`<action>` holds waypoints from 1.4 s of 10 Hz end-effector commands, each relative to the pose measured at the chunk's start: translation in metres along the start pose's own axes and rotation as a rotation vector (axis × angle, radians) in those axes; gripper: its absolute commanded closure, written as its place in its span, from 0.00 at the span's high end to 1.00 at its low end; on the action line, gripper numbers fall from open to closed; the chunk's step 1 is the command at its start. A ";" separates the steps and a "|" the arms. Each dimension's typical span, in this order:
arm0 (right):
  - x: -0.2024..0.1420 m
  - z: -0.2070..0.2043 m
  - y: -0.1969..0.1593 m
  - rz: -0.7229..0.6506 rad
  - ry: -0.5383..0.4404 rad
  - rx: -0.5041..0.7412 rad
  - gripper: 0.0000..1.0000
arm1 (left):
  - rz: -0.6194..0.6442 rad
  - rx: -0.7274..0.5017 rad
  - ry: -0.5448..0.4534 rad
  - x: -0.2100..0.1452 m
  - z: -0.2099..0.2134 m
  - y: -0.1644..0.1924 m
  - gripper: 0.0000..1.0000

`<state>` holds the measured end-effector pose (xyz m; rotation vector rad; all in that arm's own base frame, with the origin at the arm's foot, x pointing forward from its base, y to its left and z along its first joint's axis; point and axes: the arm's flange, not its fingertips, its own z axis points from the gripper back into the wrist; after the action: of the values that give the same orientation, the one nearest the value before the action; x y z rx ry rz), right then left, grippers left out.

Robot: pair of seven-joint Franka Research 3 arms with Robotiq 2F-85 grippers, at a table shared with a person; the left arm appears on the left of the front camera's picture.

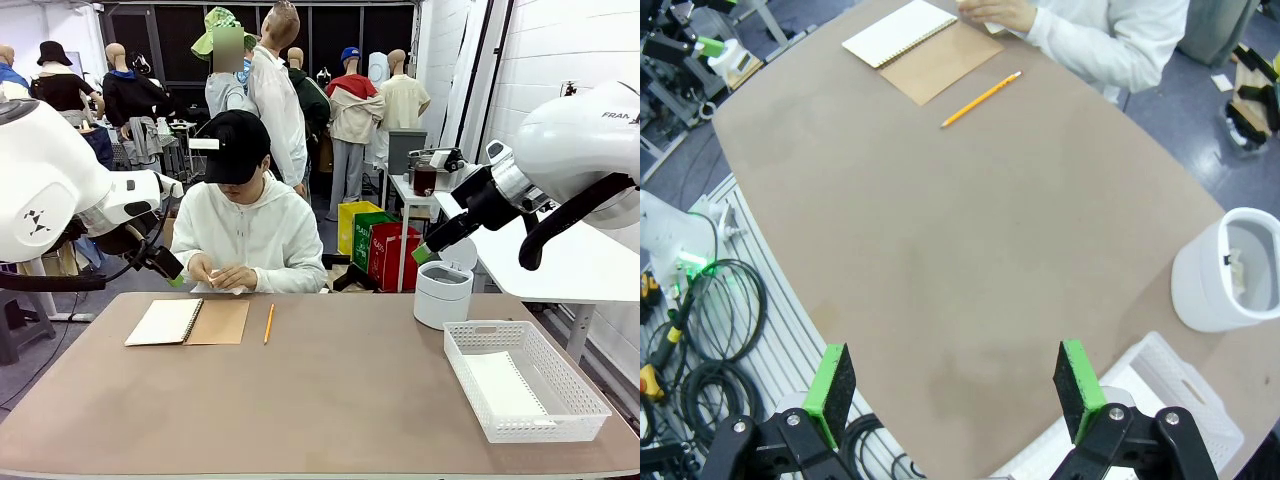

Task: Sort the paper based on its condition.
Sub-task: If a person hands you a paper, place it in the Organizing basket , and if it's crumpled, put it in the Trash can.

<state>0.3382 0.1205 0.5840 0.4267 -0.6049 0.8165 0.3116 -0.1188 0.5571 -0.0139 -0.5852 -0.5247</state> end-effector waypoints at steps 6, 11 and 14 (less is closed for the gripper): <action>0.002 -0.001 0.002 -0.012 -0.007 -0.014 1.00 | 0.004 -0.005 -0.006 0.000 0.000 0.001 1.00; 0.002 -0.001 0.002 -0.012 -0.007 -0.014 1.00 | 0.004 -0.005 -0.006 0.000 0.000 0.001 1.00; 0.002 -0.001 0.002 -0.012 -0.007 -0.014 1.00 | 0.004 -0.005 -0.006 0.000 0.000 0.001 1.00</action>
<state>0.3382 0.1205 0.5840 0.4267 -0.6049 0.8165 0.3116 -0.1189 0.5571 -0.0139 -0.5852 -0.5247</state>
